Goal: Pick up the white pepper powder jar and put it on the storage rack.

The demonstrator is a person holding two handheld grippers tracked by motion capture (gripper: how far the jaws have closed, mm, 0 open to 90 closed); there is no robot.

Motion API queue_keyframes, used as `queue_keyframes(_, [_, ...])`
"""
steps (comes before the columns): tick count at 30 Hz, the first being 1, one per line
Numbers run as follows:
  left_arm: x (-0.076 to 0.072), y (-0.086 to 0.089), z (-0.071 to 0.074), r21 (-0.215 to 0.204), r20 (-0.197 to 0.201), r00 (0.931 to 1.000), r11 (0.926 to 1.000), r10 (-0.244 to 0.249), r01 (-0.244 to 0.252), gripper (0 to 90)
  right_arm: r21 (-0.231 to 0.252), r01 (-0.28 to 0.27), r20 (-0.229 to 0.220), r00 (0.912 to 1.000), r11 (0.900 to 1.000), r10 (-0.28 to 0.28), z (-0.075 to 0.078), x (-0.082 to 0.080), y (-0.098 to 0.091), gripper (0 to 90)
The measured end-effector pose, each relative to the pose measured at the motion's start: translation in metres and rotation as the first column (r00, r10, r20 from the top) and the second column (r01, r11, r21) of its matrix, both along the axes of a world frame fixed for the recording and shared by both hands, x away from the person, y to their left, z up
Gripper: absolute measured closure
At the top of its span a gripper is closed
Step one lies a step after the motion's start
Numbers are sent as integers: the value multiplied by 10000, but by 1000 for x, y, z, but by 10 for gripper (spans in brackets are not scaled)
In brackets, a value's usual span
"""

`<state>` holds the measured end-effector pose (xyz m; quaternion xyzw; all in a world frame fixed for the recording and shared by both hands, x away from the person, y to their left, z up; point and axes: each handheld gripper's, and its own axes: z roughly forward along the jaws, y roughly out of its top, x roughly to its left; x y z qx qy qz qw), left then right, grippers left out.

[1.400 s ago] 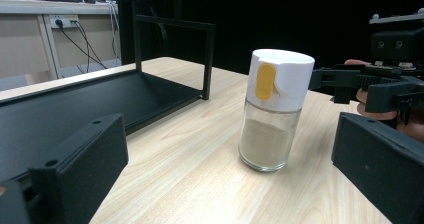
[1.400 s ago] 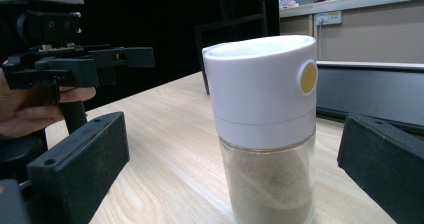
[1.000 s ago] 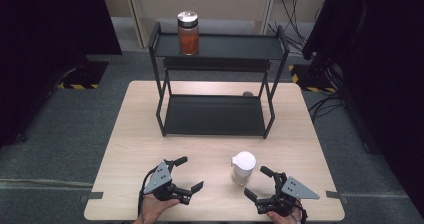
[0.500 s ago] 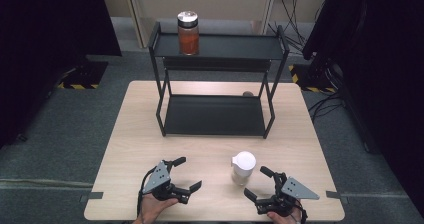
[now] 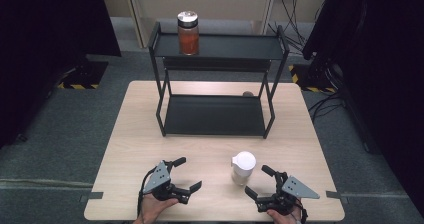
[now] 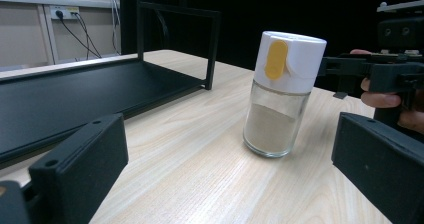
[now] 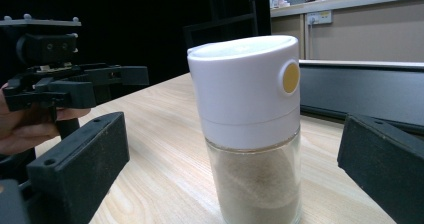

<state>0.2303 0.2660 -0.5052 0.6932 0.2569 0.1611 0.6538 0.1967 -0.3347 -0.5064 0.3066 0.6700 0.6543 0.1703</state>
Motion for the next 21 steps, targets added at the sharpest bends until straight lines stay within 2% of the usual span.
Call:
queue_keyframes(13, [1, 1, -1, 8, -56, 10000, 10000, 76, -76, 11, -414, 235, 164, 9996, 9989, -229, 5, 5, 9, 3])
queue_keyframes(21, [1, 2, -2, -1, -71, 9999, 9999, 131, -131, 11, -751, 40, 288, 9996, 9972, -19, 9, 18, 18, 5])
